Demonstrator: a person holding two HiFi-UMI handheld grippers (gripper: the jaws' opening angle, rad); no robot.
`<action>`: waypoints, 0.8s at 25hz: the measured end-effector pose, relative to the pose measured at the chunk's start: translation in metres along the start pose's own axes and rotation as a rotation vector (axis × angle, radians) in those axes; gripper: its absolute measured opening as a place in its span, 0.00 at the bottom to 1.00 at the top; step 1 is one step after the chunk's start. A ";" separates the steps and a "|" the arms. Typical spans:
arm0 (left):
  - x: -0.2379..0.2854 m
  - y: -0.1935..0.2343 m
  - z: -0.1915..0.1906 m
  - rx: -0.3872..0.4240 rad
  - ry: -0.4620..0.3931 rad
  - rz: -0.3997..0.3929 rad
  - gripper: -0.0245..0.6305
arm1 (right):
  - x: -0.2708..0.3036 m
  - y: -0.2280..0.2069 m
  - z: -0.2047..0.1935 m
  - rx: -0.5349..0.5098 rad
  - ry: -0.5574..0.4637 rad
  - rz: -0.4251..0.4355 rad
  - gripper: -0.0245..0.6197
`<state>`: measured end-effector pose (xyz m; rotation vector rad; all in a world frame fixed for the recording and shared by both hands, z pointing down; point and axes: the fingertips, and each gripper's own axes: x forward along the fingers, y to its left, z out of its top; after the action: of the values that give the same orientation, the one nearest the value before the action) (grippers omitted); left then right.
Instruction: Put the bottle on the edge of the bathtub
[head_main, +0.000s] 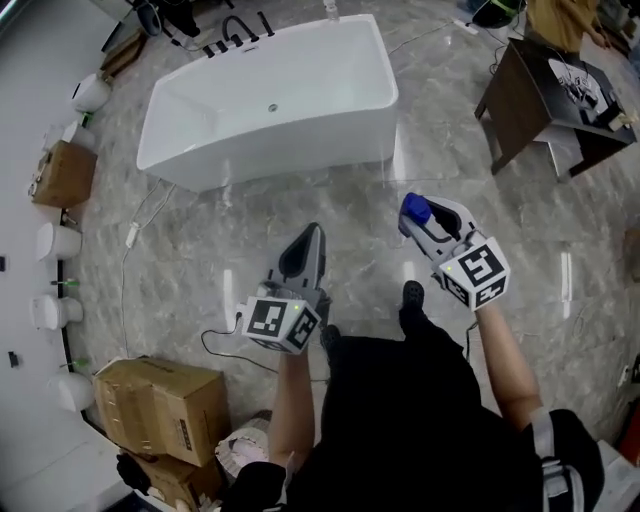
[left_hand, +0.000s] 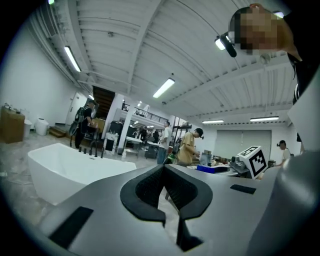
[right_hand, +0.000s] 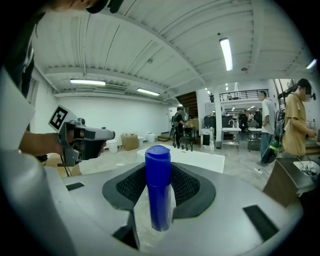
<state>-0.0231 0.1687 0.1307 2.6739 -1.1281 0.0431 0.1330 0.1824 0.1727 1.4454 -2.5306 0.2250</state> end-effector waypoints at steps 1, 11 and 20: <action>0.011 -0.006 -0.001 -0.008 -0.005 0.020 0.05 | 0.003 -0.012 -0.004 -0.008 0.014 0.023 0.27; 0.065 -0.011 -0.017 -0.026 0.023 0.115 0.05 | 0.064 -0.079 -0.047 -0.077 0.171 0.145 0.27; 0.115 0.055 -0.054 -0.066 0.041 0.110 0.05 | 0.170 -0.103 -0.105 -0.094 0.319 0.186 0.27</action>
<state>0.0225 0.0635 0.2085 2.5399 -1.2408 0.0782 0.1498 0.0147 0.3214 1.0458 -2.3754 0.3326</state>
